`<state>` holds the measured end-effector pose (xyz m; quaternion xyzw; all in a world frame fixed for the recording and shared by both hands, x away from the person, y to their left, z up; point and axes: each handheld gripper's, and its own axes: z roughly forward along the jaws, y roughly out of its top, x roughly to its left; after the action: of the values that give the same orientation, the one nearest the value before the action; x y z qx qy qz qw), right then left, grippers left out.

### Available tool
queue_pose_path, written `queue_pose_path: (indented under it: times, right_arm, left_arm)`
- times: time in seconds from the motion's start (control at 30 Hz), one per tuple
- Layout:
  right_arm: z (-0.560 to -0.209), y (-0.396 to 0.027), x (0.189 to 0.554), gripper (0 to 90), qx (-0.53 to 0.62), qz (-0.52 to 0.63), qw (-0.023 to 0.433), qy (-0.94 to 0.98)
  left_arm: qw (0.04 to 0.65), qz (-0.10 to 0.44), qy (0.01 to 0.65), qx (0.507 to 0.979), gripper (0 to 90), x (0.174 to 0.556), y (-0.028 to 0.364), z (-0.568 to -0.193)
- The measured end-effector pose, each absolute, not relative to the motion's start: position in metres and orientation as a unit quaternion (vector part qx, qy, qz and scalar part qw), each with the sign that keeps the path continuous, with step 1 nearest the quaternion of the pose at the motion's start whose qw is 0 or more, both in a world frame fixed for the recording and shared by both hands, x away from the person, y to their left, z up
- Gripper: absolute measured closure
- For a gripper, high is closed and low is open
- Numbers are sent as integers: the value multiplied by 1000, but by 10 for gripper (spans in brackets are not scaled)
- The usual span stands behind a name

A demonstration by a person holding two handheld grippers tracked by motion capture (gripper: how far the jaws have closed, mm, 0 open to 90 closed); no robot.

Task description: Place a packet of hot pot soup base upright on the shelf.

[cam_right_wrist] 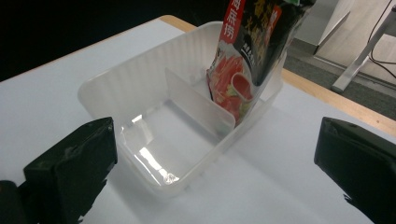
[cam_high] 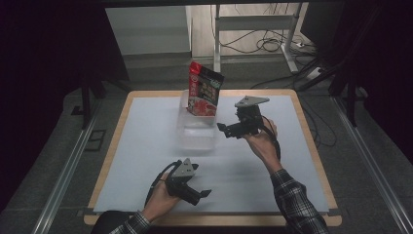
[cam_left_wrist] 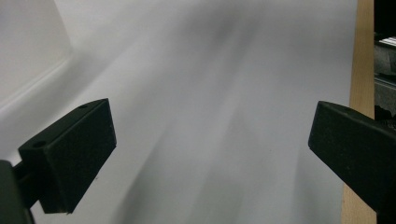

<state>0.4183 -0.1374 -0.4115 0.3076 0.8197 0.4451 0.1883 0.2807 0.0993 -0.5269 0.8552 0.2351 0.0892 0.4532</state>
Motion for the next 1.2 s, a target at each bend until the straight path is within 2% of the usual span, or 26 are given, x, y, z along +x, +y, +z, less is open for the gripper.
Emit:
queue_pose_path:
  times: [0.53,1.2]
  right_arm:
    - [-427,-156,399,0,309,457,177,815]
    - [-431,-190,370,0,321,448,200,810]
  left_arm:
    - [451,96,244,853,0,281,100,-527]
    - [451,101,253,850,0,282,105,-525]
